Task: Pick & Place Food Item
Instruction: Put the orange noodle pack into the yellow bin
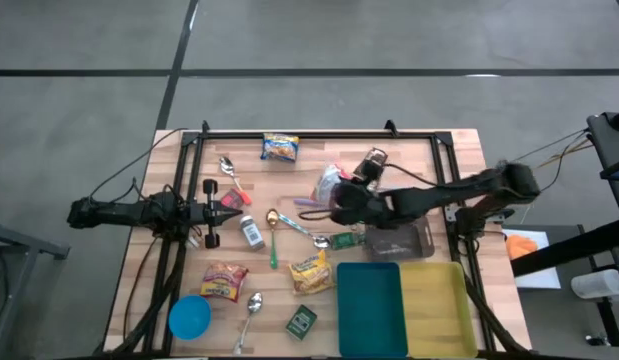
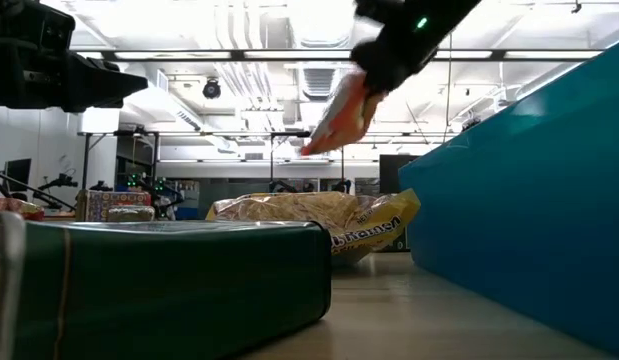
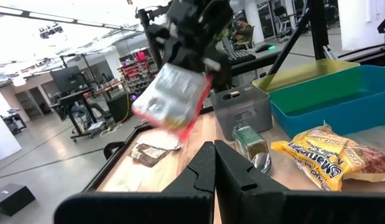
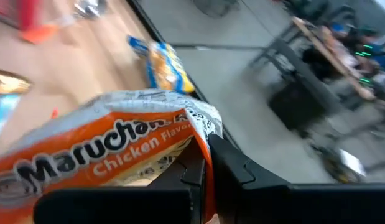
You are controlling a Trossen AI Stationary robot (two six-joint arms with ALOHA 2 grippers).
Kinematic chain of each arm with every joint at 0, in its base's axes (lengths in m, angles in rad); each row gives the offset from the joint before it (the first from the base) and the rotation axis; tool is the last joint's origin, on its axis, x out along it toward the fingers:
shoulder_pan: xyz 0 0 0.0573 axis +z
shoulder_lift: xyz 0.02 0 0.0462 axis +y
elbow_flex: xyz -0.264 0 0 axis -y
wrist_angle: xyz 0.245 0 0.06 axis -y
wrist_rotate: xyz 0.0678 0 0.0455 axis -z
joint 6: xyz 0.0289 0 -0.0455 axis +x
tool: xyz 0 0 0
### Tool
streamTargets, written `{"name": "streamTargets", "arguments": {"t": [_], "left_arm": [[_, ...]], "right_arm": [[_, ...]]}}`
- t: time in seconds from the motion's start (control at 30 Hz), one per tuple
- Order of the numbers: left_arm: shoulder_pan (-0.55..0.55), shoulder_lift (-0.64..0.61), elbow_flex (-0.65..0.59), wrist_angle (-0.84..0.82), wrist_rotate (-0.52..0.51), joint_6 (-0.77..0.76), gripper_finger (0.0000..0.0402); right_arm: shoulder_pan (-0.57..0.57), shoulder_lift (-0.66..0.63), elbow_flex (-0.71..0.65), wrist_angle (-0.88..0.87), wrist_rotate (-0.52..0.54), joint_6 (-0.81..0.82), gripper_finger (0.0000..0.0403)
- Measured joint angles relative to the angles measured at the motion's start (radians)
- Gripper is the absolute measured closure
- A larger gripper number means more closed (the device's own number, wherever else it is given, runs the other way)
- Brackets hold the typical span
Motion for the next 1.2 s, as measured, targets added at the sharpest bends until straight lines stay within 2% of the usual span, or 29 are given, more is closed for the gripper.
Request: {"name": "streamTargets", "arguments": {"t": [0.3,0.53,0.63,0.93,1.2], "left_arm": [[0.0,0.0,0.0,0.0,0.0,0.0,0.0402],[0.0,0.0,0.0,0.0,0.0,0.0,0.0402],[0.0,0.0,0.0,0.0,0.0,0.0,0.0402],[0.0,0.0,0.0,0.0,0.0,0.0,0.0402],[0.0,0.0,0.0,0.0,0.0,0.0,0.0402]], "right_arm": [[0.164,-0.265,-0.114,-0.003,-0.046,-0.012,0.0392],[0.285,-0.41,-0.161,-0.03,-0.058,0.034,0.0392],[0.321,-0.453,-0.163,-0.094,-0.116,0.123,0.0392],[0.395,-0.468,-0.133,-0.294,-0.461,0.344,0.0392],[0.509,-0.431,0.029,-0.706,-0.516,0.837,0.0392]]}}
